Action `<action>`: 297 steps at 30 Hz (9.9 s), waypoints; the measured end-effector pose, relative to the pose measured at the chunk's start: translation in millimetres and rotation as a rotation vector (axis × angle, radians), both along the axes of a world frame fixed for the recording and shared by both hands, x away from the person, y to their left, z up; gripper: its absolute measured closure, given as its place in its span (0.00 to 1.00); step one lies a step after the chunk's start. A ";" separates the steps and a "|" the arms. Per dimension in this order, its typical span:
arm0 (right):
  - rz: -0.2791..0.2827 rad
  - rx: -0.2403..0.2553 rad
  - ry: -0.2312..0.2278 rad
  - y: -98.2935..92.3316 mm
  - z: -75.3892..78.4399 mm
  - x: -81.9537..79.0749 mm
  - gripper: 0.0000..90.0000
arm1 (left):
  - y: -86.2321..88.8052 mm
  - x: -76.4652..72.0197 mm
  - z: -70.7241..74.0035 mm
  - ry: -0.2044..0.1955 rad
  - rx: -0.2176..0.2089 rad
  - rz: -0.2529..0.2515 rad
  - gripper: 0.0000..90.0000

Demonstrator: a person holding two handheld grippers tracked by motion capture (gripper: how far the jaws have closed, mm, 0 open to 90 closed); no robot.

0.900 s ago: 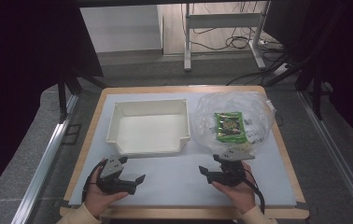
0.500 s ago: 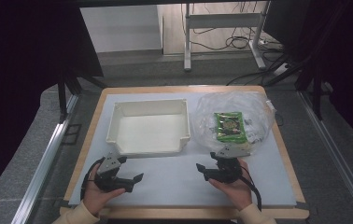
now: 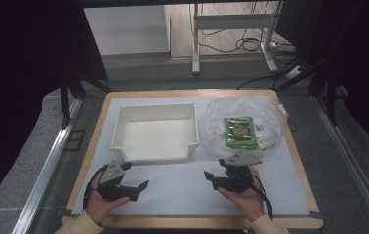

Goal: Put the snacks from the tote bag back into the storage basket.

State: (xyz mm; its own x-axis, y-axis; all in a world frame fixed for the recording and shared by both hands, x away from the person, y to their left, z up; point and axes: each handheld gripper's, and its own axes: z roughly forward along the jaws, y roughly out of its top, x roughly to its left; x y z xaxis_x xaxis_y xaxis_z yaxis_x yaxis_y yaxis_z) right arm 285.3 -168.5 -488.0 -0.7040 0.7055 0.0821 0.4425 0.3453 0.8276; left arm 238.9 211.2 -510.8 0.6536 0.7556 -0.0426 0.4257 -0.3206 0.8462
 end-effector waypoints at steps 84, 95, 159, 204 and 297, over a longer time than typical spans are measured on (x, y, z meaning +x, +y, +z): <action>-0.138 -0.029 0.034 -40.2 71.1 86.6 0.30 | 1.9 0.0 -0.7 -0.031 0.056 -0.011 0.10; -0.187 -0.062 0.065 -51.1 75.4 112.2 0.31 | -0.3 -0.7 -2.5 -0.028 0.076 -0.021 0.10; -0.399 -0.218 0.369 -108.0 15.8 203.1 0.49 | 4.7 0.0 -5.1 -0.032 0.094 -0.010 0.10; -0.447 -0.174 0.489 -103.5 4.5 203.5 0.99 | 4.5 -0.8 -4.5 -0.038 0.096 -0.024 0.10; -0.313 0.169 0.158 -68.3 81.1 159.3 1.00 | 5.8 -2.4 -4.5 -0.040 0.099 -0.018 0.10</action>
State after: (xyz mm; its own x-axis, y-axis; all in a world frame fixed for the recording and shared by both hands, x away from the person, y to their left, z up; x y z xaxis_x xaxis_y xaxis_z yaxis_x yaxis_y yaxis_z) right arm 444.6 -236.9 -406.9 -0.4259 0.8517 0.3055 0.6314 0.0379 0.7745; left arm 236.5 216.9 -515.4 0.6665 0.7432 0.0582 0.3856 -0.4106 0.8263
